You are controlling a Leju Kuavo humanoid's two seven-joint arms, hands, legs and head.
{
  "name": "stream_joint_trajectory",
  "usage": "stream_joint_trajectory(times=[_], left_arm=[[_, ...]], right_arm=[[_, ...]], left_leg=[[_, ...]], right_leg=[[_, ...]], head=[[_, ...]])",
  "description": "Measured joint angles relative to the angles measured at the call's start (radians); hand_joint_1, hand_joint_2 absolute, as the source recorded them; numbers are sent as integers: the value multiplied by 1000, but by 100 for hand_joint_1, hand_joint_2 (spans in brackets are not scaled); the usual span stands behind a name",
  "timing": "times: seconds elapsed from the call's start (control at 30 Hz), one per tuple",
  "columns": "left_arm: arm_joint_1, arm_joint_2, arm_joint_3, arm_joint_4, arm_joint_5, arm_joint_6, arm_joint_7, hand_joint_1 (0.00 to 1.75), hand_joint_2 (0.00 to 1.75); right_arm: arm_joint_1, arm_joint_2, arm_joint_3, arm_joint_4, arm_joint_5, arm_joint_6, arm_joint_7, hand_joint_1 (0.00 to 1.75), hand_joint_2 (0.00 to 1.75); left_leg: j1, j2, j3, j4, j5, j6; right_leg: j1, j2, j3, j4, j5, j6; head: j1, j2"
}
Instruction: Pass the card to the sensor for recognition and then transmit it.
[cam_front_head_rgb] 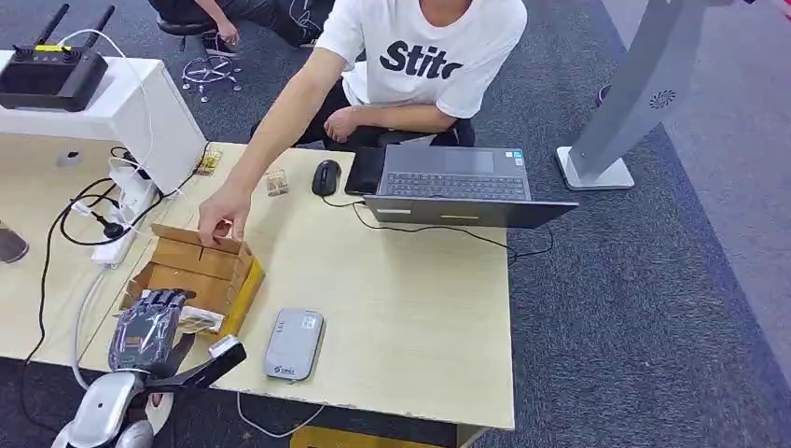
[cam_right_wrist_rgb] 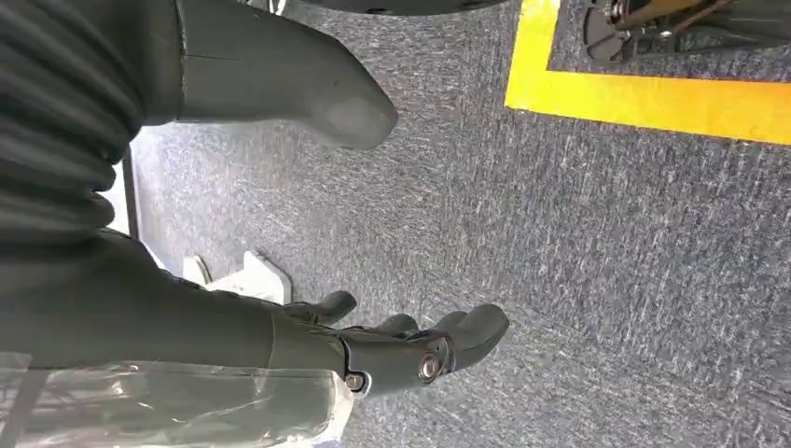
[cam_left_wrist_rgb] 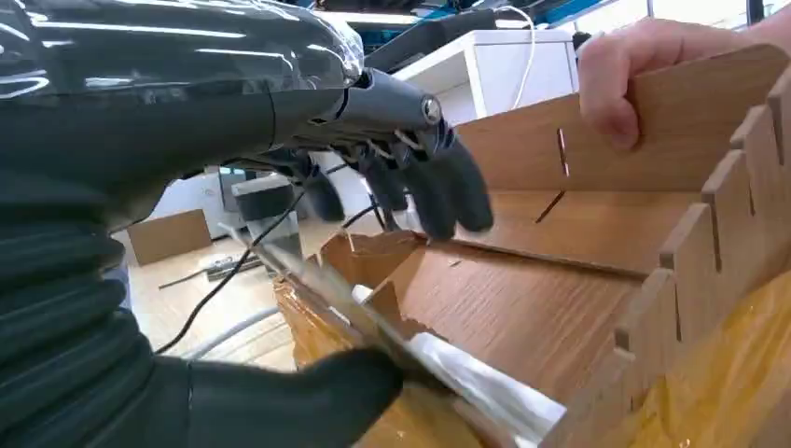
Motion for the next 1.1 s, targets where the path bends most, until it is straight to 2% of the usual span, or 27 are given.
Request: stream_joint_trajectory(times=[0.13,0.23,0.5,0.8,1.1], left_arm=[[-2,-3,0,10,3,0,-5,175,175],[-5,-5,-1,14,7,0,-7,168,175],[-8,-8,-1,18,14,0,-10,175,175],[-11,-7,-1,17,16,4,-10,173,175],[-32,35,2,-68,49,8,-8,175,175]], right_arm=[[-1,0,0,0,0,0,0,0,175],[0,0,1,0,0,0,0,0,175],[-1,0,4,0,-1,0,-2,0,175],[-1,0,6,0,-2,-1,-4,0,175],[-1,0,6,0,-13,-3,-11,0,175]], left_leg=[[0,0,0,0,0,0],[0,0,0,0,0,0],[0,0,0,0,0,0],[0,0,0,0,0,0],[0,0,0,0,0,0]], right_leg=[[0,0,0,0,0,0],[0,0,0,0,0,0],[0,0,0,0,0,0],[0,0,0,0,0,0],[0,0,0,0,0,0]], head=[[0,0],[0,0],[0,0],[0,0],[0,0]])
